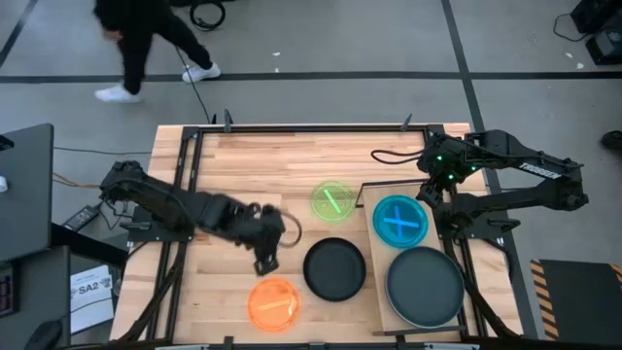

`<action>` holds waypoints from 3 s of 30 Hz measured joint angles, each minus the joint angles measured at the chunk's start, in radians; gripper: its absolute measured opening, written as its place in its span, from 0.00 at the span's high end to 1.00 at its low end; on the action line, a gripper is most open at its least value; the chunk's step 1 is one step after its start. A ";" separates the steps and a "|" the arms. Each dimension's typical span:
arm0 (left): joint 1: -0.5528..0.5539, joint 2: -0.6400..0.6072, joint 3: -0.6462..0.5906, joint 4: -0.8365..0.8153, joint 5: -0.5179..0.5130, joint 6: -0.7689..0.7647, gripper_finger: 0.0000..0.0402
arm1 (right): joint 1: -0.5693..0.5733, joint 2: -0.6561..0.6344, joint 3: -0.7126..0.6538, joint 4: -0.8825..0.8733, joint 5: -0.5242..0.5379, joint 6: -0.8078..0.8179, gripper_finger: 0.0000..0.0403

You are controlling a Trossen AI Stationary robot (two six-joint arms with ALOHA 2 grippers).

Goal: Place and stack plates onto a shelf
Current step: Stack the orange plate on top of the blue plate on the shelf

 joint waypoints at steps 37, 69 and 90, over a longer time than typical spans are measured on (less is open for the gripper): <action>-0.182 0.232 -0.319 0.331 0.166 -0.130 0.71 | 0.000 0.000 0.000 0.066 -0.009 0.004 0.40; -0.175 0.232 -0.462 0.509 0.228 -0.204 0.77 | 0.000 0.000 0.000 0.066 -0.009 0.004 0.40; -0.170 0.232 -0.461 0.503 0.236 -0.236 0.99 | 0.000 0.000 0.000 0.066 -0.009 0.004 0.40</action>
